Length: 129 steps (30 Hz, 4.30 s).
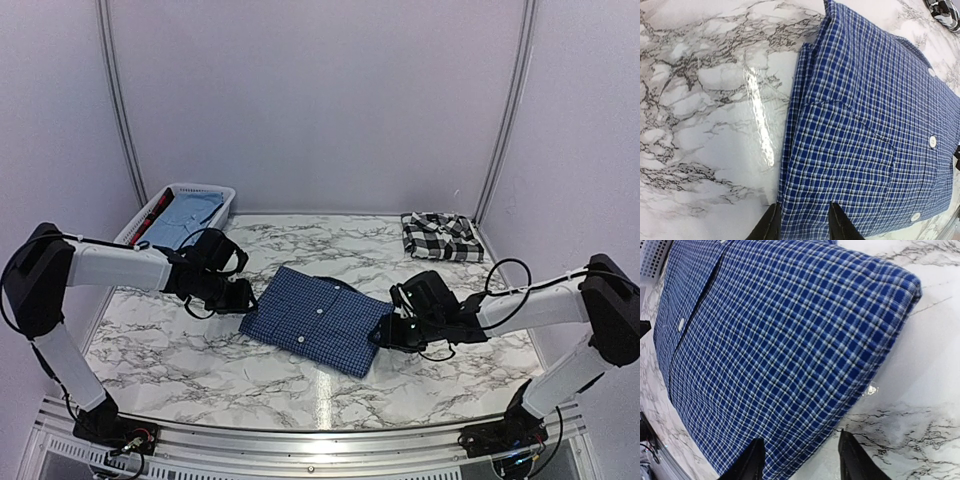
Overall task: Fold and stack the long sleeve shirts
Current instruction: Smooth out the square-folded shirt at the center of the board, then pick up the square-folded shirt from the center of the board, then turn over the square-folded shirt at the center of the board.
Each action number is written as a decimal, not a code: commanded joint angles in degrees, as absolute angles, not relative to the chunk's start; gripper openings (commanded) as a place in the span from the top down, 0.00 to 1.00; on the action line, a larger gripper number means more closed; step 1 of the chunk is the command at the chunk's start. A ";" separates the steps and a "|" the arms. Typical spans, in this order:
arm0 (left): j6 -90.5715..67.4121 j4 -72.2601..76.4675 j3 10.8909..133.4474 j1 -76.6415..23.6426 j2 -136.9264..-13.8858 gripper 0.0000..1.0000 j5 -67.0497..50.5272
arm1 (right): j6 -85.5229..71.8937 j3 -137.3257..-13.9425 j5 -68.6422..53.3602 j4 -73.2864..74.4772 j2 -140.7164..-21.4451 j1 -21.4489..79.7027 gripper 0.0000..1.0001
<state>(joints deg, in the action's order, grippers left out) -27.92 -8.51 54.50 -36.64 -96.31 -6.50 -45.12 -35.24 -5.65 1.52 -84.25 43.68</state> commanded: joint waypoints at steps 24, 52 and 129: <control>-26.73 -14.59 63.67 -30.50 -102.46 0.50 -5.77 | -33.16 -56.89 -6.64 5.39 -106.49 34.11 0.68; -32.55 -26.84 69.21 -33.22 -117.78 0.67 -3.15 | -31.90 -52.19 -11.09 5.23 -100.42 34.18 0.56; -27.68 -63.24 116.80 -35.29 -106.25 1.00 -0.89 | -49.03 -76.17 -23.91 -12.14 -122.06 46.04 0.63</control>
